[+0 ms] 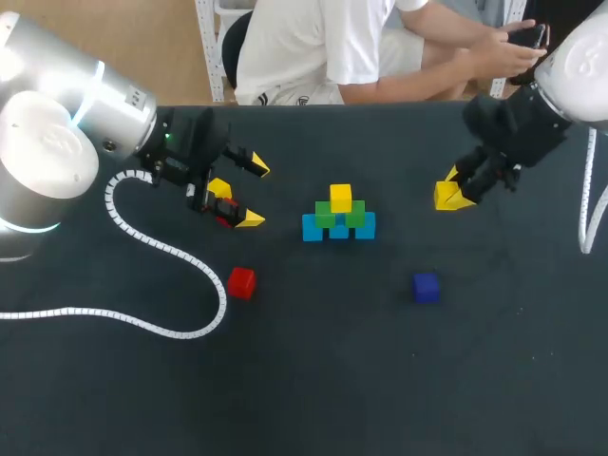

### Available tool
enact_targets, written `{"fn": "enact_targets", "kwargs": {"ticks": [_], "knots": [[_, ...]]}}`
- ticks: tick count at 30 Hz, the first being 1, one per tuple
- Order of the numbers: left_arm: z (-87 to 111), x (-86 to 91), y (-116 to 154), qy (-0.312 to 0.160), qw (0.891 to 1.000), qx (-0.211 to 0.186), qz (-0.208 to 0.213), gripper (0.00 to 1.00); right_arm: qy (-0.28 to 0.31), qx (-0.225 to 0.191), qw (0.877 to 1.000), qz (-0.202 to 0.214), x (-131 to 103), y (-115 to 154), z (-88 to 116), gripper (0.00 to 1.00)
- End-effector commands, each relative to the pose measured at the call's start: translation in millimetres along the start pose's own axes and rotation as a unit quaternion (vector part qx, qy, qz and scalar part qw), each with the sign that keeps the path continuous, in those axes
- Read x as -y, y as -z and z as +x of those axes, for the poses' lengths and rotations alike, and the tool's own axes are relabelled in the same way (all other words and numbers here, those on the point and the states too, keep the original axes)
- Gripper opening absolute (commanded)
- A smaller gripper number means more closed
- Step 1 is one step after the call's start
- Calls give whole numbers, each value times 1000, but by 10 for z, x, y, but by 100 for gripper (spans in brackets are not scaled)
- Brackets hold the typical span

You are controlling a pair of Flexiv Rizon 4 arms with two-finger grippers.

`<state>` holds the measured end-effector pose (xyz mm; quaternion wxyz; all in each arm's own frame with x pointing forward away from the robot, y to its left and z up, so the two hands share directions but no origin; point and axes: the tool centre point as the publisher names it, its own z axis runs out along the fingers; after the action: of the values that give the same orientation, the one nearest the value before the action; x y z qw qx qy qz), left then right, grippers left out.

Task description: Place the blue cubes, place green cubes on the blue cubes, place the yellow cubes on the green cubes, then place the red cubes on the yellow cubes, and place purple cube on the red cubes.

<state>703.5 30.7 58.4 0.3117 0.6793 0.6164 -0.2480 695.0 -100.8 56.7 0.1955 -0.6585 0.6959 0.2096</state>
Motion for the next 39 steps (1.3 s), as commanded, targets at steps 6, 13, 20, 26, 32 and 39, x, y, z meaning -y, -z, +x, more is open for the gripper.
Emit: {"fn": "enact_targets", "kwargs": {"ticks": [6, 13, 20, 26, 32, 39], "knots": [[0, -18, -3, 0, 1000, -2, 2, 100, -3, -1, 1000, -18, -48, -91, 9, 0], [0, -18, -3, 0, 1000, -2, 2, 100, 6, 22, 998, -62, -345, -368, -84, 0], [0, -18, -3, 0, 1000, -2, 2, 100, 21, 26, 997, -64, -495, -382, -323, 0], [0, -18, -3, 0, 1000, -2, 2, 100, 7, 16, 999, -41, -520, -251, -490, 0], [0, -18, -3, 0, 1000, -2, 2, 100, -17, 29, 999, -30, -553, -255, -526, 0], [0, -18, -3, 0, 1000, -2, 2, 100, -18, 24, 999, -24, -533, -255, -564, 0]]}}
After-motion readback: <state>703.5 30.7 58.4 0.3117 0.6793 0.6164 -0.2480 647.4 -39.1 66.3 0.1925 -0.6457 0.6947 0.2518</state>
